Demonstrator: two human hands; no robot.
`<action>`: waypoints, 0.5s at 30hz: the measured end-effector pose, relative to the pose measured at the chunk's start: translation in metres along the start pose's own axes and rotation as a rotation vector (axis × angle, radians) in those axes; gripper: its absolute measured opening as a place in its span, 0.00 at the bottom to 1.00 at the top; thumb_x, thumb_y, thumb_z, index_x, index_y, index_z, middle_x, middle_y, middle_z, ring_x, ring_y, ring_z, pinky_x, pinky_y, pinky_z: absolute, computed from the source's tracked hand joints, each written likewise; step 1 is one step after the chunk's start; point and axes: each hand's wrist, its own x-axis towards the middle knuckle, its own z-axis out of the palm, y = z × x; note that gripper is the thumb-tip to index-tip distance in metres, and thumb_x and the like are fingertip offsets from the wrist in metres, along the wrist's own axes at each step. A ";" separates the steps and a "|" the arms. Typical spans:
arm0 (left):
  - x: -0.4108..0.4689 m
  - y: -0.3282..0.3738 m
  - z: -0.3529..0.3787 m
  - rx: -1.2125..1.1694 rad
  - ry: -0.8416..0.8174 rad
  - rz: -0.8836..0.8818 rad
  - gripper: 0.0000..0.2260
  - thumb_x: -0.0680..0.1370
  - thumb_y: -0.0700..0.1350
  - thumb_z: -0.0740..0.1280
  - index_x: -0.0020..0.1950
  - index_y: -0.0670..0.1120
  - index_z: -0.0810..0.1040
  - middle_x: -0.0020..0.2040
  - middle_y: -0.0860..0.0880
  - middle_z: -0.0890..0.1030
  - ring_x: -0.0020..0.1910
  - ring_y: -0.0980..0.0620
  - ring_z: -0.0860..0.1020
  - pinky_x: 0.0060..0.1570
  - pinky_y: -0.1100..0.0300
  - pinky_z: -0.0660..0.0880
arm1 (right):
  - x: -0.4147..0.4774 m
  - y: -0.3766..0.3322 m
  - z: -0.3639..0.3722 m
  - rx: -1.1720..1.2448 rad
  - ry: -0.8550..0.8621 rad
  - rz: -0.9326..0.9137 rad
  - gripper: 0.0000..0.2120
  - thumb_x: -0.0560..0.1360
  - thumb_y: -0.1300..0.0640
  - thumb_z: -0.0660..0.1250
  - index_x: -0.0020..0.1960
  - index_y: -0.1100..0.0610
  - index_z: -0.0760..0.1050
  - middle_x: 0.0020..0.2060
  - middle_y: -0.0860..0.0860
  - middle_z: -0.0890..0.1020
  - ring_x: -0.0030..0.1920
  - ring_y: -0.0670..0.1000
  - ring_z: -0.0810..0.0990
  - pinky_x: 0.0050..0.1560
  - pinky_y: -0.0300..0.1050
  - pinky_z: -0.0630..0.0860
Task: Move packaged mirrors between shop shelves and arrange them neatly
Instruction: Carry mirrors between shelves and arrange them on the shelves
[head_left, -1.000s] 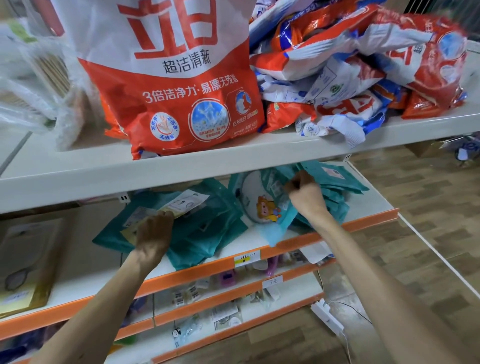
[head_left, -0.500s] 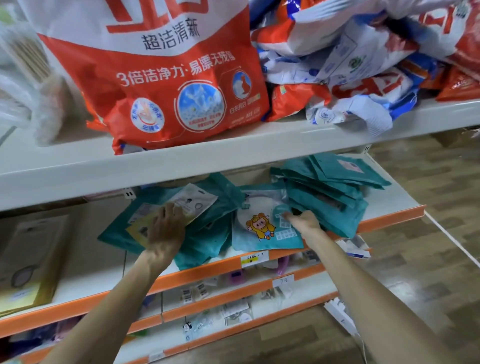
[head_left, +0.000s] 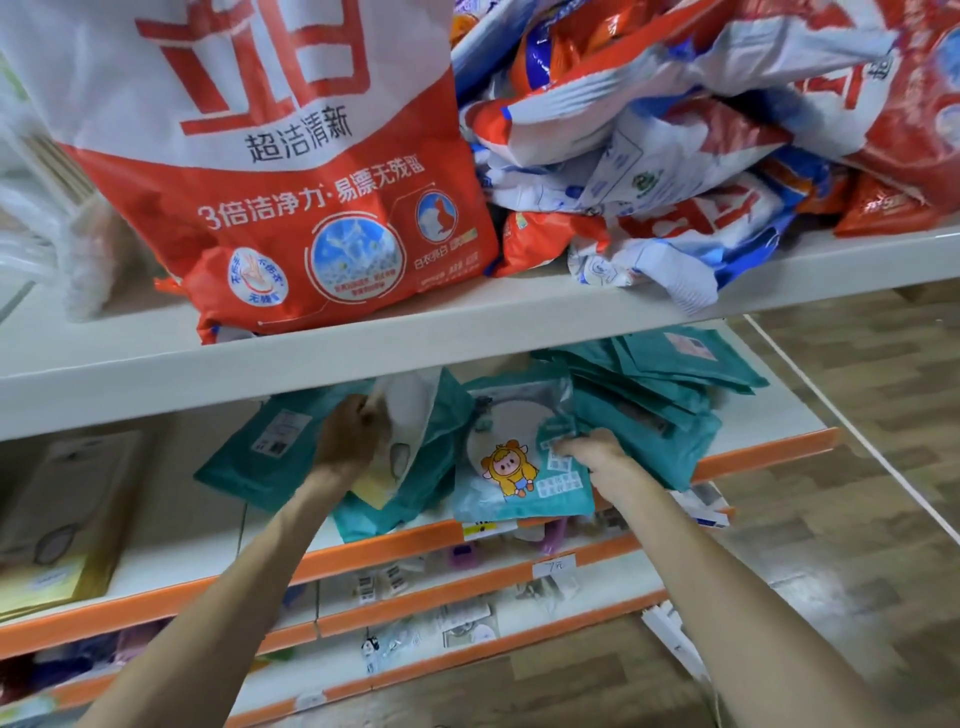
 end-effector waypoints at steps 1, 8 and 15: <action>-0.001 0.000 -0.003 -0.067 -0.006 -0.067 0.14 0.79 0.48 0.61 0.39 0.42 0.78 0.35 0.45 0.82 0.34 0.43 0.79 0.31 0.55 0.71 | -0.002 -0.002 -0.001 0.003 -0.005 -0.009 0.14 0.71 0.68 0.73 0.55 0.68 0.75 0.46 0.62 0.83 0.44 0.58 0.84 0.48 0.54 0.82; -0.007 -0.023 -0.011 -0.281 -0.044 -0.372 0.07 0.77 0.44 0.69 0.43 0.41 0.78 0.38 0.44 0.79 0.34 0.46 0.77 0.21 0.63 0.73 | 0.003 -0.002 0.000 0.052 -0.022 -0.003 0.11 0.73 0.63 0.74 0.53 0.64 0.76 0.43 0.59 0.84 0.40 0.57 0.85 0.43 0.51 0.82; 0.007 -0.034 0.000 -0.451 -0.048 -0.465 0.08 0.77 0.44 0.71 0.43 0.40 0.78 0.39 0.43 0.82 0.32 0.45 0.76 0.21 0.63 0.71 | 0.006 0.011 0.010 0.043 0.140 -0.044 0.12 0.74 0.57 0.72 0.53 0.64 0.78 0.44 0.59 0.84 0.45 0.58 0.84 0.50 0.53 0.80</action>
